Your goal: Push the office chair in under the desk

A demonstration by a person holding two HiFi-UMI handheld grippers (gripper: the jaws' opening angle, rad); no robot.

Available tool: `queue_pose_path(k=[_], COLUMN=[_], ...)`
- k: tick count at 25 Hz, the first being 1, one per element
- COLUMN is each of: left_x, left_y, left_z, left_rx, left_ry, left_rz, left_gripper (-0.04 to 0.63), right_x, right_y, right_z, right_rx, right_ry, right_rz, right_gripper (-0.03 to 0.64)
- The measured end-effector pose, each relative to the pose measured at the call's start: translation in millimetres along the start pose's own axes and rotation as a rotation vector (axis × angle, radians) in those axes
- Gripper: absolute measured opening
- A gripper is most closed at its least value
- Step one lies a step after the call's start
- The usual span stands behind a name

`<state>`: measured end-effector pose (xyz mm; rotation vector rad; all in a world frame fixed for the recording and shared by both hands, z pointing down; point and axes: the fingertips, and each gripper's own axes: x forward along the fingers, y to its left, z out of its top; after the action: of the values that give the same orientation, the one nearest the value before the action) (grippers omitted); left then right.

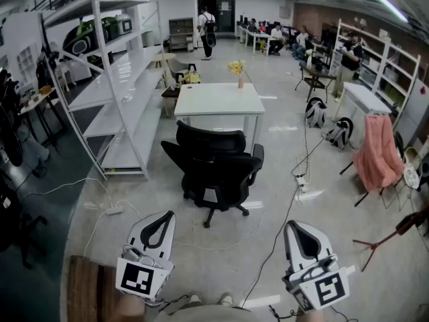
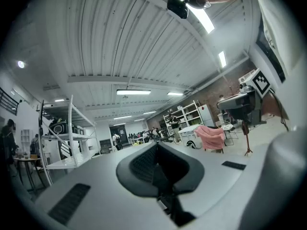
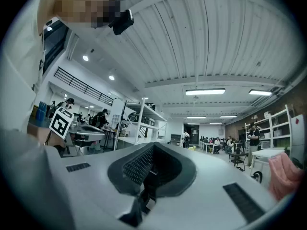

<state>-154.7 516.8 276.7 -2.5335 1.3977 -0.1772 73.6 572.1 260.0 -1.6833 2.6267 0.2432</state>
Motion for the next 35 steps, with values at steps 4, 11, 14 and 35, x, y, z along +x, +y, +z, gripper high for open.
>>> queue_pose_path(k=[4,11,14,35], left_x=[6.3,12.0,11.1,87.1], left_y=[-6.8,-11.5,-11.7,26.4], left_z=[0.5,-1.9,-2.3,-66.0], left_rx=[0.008,0.021,0.024,0.316], left_ry=[0.000,0.009,0.012,0.198], left_rz=[0.006,0.035,0.054,-0.012], left_gripper=[0.008,0.008,0.008,0.164], right_x=[-3.5,-3.1,-2.1,86.2], right_y=[-10.2,-18.7,-20.3,-62.8], right_z=[1.8,-7.5,-12.0,-99.4], right_rx=[0.013,-0.007,-0.020,-0.143], right_ry=[-0.021,0.000,0.011,0.255], right_rz=[0.005,0.036,0.062,0.200], right_gripper=[0.006,0.008,0.008,0.175])
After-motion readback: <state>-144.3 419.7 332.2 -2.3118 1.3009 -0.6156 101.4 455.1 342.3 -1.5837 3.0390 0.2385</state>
